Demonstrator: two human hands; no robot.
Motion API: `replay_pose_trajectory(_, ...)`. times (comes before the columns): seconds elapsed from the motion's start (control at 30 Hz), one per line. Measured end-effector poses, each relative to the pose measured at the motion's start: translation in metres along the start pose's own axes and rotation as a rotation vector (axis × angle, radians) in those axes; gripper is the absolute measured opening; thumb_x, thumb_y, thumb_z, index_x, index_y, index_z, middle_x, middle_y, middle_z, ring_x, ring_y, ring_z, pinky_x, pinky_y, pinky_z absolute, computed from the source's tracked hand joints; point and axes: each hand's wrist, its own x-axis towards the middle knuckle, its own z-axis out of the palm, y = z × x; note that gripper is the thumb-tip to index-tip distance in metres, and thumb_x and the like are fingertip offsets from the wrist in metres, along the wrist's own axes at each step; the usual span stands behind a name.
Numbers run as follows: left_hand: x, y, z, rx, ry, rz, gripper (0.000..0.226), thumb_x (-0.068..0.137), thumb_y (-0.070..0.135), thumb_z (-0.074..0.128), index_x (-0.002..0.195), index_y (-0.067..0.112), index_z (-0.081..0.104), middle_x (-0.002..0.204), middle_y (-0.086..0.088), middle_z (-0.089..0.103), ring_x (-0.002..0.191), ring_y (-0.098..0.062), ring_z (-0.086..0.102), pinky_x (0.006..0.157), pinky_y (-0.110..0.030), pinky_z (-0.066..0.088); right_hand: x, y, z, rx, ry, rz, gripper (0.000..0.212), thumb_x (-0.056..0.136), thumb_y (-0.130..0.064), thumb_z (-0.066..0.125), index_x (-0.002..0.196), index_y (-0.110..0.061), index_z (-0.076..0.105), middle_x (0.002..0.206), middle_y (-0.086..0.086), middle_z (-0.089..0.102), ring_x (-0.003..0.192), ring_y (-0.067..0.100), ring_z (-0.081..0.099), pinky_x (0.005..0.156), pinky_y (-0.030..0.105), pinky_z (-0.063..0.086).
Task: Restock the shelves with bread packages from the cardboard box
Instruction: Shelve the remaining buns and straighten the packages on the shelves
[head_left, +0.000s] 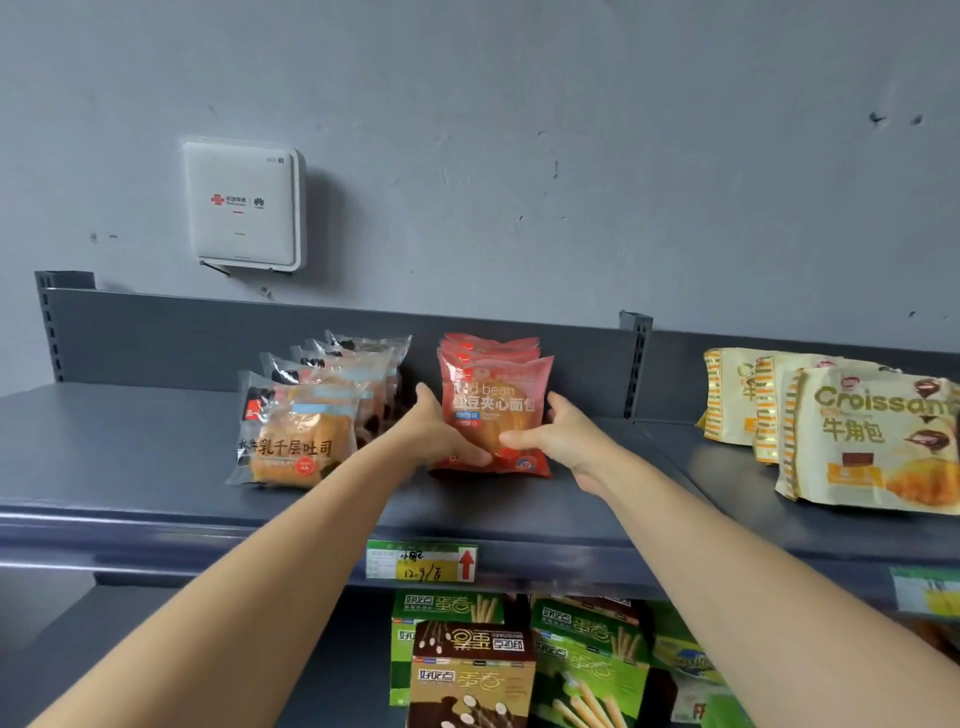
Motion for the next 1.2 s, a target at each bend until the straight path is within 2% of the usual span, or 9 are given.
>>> replay_pose_trajectory(0.13,0.012,-0.012,-0.005,-0.002,-0.093,-0.053,0.136,0.051,0.01,0.091,0.153,0.019,0.001,0.144,-0.003,0.046,0.132,-0.024,0.042,0.111,-0.037,0.034,0.008,0.005,0.002,-0.034,-0.076,-0.068,0.081,0.073,-0.003,0.08,0.141,-0.021,0.038,0.126,-0.002,0.059,0.115,0.016,0.057,0.098,0.031,0.046)
replay_pose_trajectory(0.3,0.025,-0.011,-0.001,-0.022,-0.115,0.13,0.088,0.06,-0.014,0.079,0.134,0.016,0.042,0.111,0.0,0.064,0.107,-0.019,0.06,0.09,-0.031,0.049,0.015,0.008,0.002,-0.053,-0.079,-0.136,0.087,0.073,-0.006,0.081,0.144,-0.024,0.034,0.129,-0.003,0.057,0.115,0.014,0.055,0.091,0.026,0.047)
replay_pose_trajectory(0.4,0.027,-0.01,-0.006,-0.144,-0.238,0.211,0.083,0.064,-0.004,0.081,0.134,0.017,0.043,0.113,-0.004,0.066,0.106,-0.019,0.063,0.089,-0.029,0.052,0.019,0.007,-0.002,-0.029,-0.098,-0.119,0.09,0.07,-0.016,0.085,0.143,-0.024,0.034,0.118,-0.009,0.058,0.107,0.01,0.055,0.084,0.02,0.045)
replay_pose_trajectory(0.53,0.034,-0.006,-0.013,-0.305,-0.29,0.25,0.109,0.047,0.032,0.094,0.138,0.027,0.034,0.122,-0.003,0.065,0.112,-0.018,0.064,0.087,-0.027,0.051,0.025,0.008,-0.005,0.015,-0.119,-0.084,0.135,0.035,-0.06,0.09,0.149,-0.029,0.026,0.134,-0.008,0.055,0.125,0.016,0.05,0.11,0.038,0.037)
replay_pose_trajectory(0.7,0.041,-0.011,-0.013,-0.266,-0.447,0.208,0.098,0.053,0.017,0.09,0.138,0.021,0.041,0.12,-0.005,0.067,0.111,-0.021,0.064,0.091,-0.031,0.05,0.031,0.008,-0.005,-0.039,-0.197,-0.122,0.106,0.049,-0.044,0.09,0.141,-0.028,0.04,0.125,-0.006,0.062,0.118,0.012,0.056,0.107,0.036,0.042)
replay_pose_trajectory(0.83,0.044,-0.008,-0.016,-0.47,-0.477,0.19,0.094,0.053,0.057,0.084,0.133,0.02,0.05,0.124,-0.008,0.066,0.113,-0.026,0.063,0.088,-0.038,0.053,0.032,0.003,-0.008,0.029,-0.186,-0.109,0.118,0.041,-0.061,0.088,0.143,-0.028,0.039,0.133,-0.005,0.059,0.125,0.015,0.052,0.112,0.038,0.035)
replay_pose_trajectory(1.0,0.062,0.003,-0.012,-0.824,-0.146,0.005,0.092,0.069,0.091,0.025,0.116,0.021,0.061,0.118,-0.009,0.069,0.111,-0.031,0.064,0.095,-0.049,0.047,0.035,-0.007,-0.01,0.286,-0.102,0.018,0.091,0.07,-0.09,0.027,0.133,-0.029,0.052,0.125,-0.001,0.062,0.114,0.016,0.056,0.094,0.037,0.046)
replay_pose_trajectory(1.13,0.077,0.002,-0.009,-0.829,-0.05,-0.108,0.106,0.06,0.095,0.024,0.118,0.016,0.064,0.116,-0.014,0.069,0.109,-0.034,0.065,0.103,-0.053,0.043,0.06,0.003,-0.008,0.412,-0.039,0.114,0.143,0.03,-0.103,0.033,0.147,-0.022,0.038,0.148,0.007,0.045,0.135,0.028,0.044,0.111,0.053,0.034)
replay_pose_trajectory(1.2,0.078,0.005,-0.007,-0.827,-0.063,-0.135,0.102,0.068,0.092,0.02,0.113,0.012,0.066,0.111,-0.017,0.07,0.105,-0.036,0.066,0.1,-0.052,0.045,0.063,0.0,-0.005,0.436,-0.028,0.136,0.128,0.042,-0.104,0.026,0.138,-0.022,0.052,0.139,0.008,0.055,0.13,0.029,0.05,0.11,0.055,0.034)
